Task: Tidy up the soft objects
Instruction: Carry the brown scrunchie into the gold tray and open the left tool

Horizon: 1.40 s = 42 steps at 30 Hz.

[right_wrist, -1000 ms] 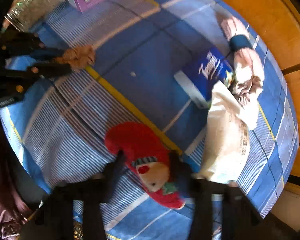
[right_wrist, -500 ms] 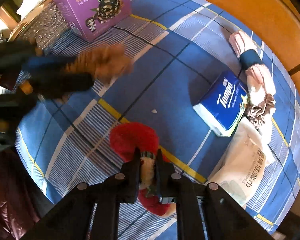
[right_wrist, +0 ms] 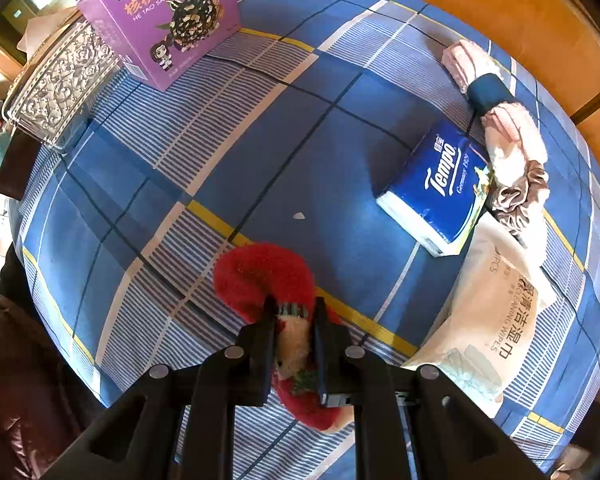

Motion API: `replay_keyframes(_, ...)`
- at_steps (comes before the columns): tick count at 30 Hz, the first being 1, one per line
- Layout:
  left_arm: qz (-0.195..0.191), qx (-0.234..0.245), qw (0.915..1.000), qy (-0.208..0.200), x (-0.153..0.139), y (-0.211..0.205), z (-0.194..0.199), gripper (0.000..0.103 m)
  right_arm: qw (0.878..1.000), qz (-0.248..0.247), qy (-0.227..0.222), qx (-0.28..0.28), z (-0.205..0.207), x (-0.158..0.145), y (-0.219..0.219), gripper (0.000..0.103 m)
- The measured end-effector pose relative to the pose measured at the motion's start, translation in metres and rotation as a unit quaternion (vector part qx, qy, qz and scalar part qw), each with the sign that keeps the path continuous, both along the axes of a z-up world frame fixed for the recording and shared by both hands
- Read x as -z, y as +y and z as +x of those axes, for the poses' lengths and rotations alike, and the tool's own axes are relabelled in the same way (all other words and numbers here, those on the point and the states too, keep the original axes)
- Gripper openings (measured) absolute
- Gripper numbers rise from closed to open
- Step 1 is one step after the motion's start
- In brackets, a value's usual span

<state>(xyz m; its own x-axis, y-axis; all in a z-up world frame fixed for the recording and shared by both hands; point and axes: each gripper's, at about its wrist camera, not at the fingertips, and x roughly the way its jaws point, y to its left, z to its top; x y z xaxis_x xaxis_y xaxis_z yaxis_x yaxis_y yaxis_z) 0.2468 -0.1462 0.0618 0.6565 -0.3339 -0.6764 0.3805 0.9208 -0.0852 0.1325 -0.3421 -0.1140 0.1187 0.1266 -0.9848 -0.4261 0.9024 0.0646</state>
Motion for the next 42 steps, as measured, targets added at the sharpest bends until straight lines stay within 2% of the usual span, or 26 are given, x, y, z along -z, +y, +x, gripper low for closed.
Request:
replay_keyframes(6,0.002,-0.102,0.9946,-0.018,-0.008,0.115,-0.011,0.013,1.000,0.002,0.005,0.006,0.004,0.003,-0.008,0.014)
replay_keyframes(10,0.007,-0.144,0.9893,-0.024,0.004,0.180,-0.050,0.013,1.000,-0.009,0.003,0.008,0.001,0.005,0.002,0.015)
replay_keyframes(15,-0.009,-0.193,0.9810,-0.015,0.025,0.241,-0.103,0.014,0.999,-0.036,-0.005,0.002,0.000,0.009,0.013,0.017)
replay_keyframes(20,-0.032,-0.250,0.9676,0.008,0.051,0.294,-0.158,0.014,0.997,-0.072,-0.019,-0.006,-0.005,0.010,0.026,0.016)
replay_keyframes(24,-0.044,-0.297,0.9533,0.029,0.077,0.334,-0.193,0.014,0.996,-0.090,-0.025,-0.001,-0.011,0.017,0.040,0.016)
replay_keyframes(28,-0.040,-0.337,0.9395,0.048,0.100,0.365,-0.213,0.015,0.993,-0.113,-0.032,0.003,-0.015,0.018,0.052,0.016)
replay_keyframes(32,-0.051,-0.366,0.9263,0.074,0.121,0.393,-0.217,0.015,0.988,-0.145,-0.044,0.004,-0.021,0.018,0.071,0.016)
replay_keyframes(35,-0.044,-0.372,0.9238,0.078,0.128,0.399,-0.216,0.021,0.987,-0.155,-0.048,0.013,-0.024,0.023,0.082,0.016)
replay_keyframes(37,-0.039,-0.372,0.9239,0.083,0.135,0.401,-0.219,0.033,0.986,-0.158,-0.049,0.023,-0.026,0.022,0.088,0.016)
replay_keyframes(38,-0.040,-0.373,0.9231,0.085,0.137,0.401,-0.220,0.043,0.986,-0.156,-0.049,0.029,-0.026,0.021,0.089,0.016)
replay_keyframes(39,-0.042,-0.374,0.9224,0.085,0.139,0.402,-0.221,0.048,0.986,-0.152,-0.049,0.039,-0.026,0.020,0.090,0.016)
replay_keyframes(42,-0.029,-0.367,0.9264,0.077,0.139,0.399,-0.226,0.052,0.988,-0.132,-0.046,0.071,-0.025,0.012,0.089,0.014)
